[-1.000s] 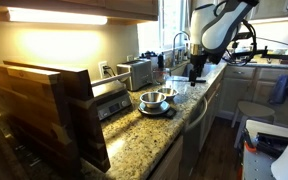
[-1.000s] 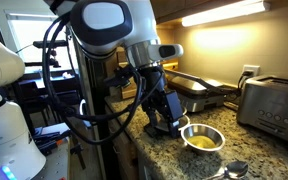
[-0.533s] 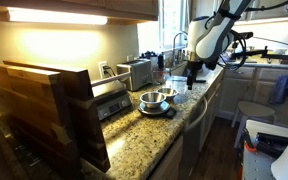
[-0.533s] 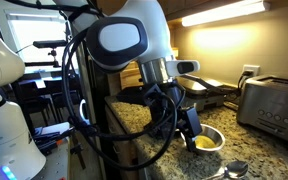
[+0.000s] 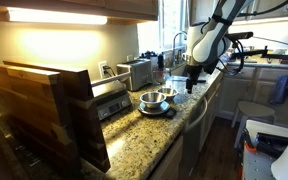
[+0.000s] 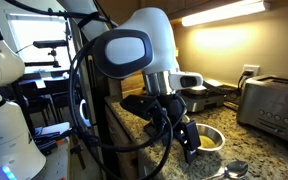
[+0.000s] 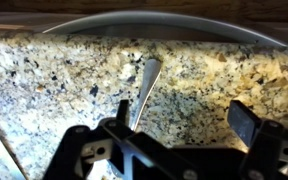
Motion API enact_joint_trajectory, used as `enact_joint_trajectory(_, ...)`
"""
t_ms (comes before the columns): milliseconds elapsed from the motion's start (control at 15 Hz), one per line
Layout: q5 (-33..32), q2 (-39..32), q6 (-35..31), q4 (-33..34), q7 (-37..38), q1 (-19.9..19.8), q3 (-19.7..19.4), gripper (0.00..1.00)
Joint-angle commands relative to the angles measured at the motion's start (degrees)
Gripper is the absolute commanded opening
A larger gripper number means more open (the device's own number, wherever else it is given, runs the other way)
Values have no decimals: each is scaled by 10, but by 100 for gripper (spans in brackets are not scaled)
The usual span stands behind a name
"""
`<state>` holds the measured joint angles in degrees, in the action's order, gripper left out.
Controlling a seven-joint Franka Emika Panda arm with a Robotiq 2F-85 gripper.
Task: Use the spoon to move the contents in the silver bowl into the other bowl
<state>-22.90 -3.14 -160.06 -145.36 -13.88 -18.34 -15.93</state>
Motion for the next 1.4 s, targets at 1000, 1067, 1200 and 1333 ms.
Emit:
enact_joint_trajectory(1000, 134, -181, -90, 133, -49, -53, 29, 100)
enact_joint_trajectory(1067, 153, -189, -90, 141, -63, -67, 44, 100)
enact_joint_trajectory(1200, 176, -201, -90, 155, -82, -87, 65, 100)
enact_joint_trajectory(1333, 190, -211, -89, 166, -97, -104, 80, 100)
